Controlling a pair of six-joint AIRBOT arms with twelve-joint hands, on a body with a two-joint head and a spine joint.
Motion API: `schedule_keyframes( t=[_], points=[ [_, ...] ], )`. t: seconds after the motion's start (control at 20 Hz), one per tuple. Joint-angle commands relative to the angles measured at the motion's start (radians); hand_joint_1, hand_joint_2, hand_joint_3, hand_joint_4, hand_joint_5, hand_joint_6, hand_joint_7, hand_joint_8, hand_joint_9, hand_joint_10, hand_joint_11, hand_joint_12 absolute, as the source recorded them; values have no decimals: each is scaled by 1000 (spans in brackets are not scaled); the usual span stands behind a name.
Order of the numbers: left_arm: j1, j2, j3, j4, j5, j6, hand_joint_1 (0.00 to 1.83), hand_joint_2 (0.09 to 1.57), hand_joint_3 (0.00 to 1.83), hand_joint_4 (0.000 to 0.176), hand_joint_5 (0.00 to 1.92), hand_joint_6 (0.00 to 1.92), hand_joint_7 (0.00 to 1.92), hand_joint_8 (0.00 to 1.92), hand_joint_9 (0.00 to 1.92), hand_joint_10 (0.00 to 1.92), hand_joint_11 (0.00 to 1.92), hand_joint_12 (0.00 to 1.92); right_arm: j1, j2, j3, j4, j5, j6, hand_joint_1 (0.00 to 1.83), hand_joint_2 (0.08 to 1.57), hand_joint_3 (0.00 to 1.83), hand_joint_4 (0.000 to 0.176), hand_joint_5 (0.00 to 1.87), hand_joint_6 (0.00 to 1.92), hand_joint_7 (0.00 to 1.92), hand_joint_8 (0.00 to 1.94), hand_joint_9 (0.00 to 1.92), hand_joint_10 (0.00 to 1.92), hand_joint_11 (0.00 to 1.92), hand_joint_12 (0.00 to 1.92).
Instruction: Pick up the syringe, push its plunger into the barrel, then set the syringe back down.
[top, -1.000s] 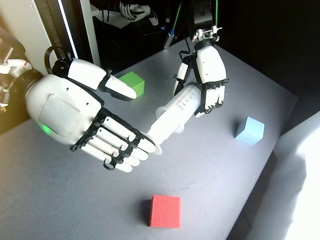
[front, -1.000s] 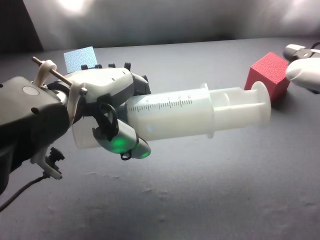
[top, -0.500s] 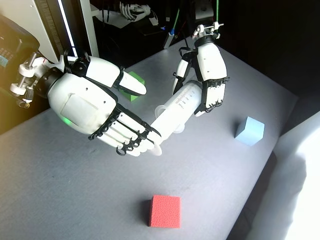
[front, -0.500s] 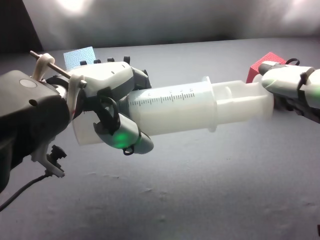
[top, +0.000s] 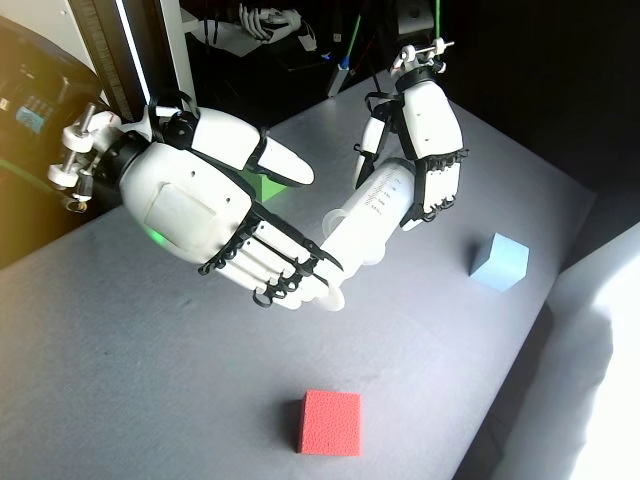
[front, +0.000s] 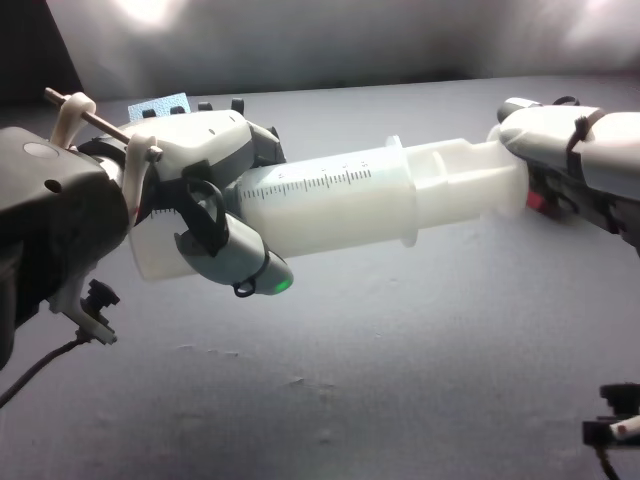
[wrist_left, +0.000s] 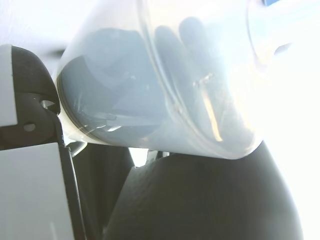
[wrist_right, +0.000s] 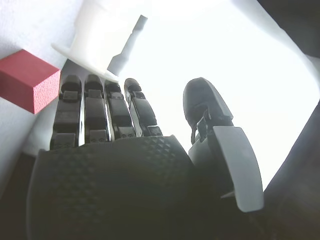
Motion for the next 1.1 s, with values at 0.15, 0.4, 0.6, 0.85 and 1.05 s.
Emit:
schedule_keyframes(
  t=[0.15,0.4,0.6,0.85,1.05],
  points=[
    [-25,2,-16,58,26,-22,1353,1183,2,0,842,1075,871,1211,709,1484,443,1396,40,-56,-13,-78,-6,3,0,1418,7,0,0,0,0,0,0,0,0,0],
    [-26,3,-17,57,26,-22,1361,1164,0,0,890,1000,904,1193,744,1414,473,1381,61,-118,-21,-78,4,3,0,1418,5,0,0,0,0,0,0,0,0,0],
    [-26,3,-18,55,26,-22,1352,1188,0,0,837,1076,867,1262,694,1476,434,1436,61,-162,-28,-78,4,3,0,1417,4,0,0,0,0,0,0,0,0,0],
    [-26,3,-19,54,26,-22,1357,1171,0,0,870,1058,910,1190,714,1429,433,1438,65,-210,-39,-78,18,3,0,1418,4,0,0,0,0,0,0,0,0,0],
    [-26,9,-25,54,26,-19,1357,1170,2,0,866,1063,910,1154,719,1456,421,1441,55,-212,-51,-78,42,3,0,1419,4,0,0,0,0,0,0,0,0,0]
  ],
)
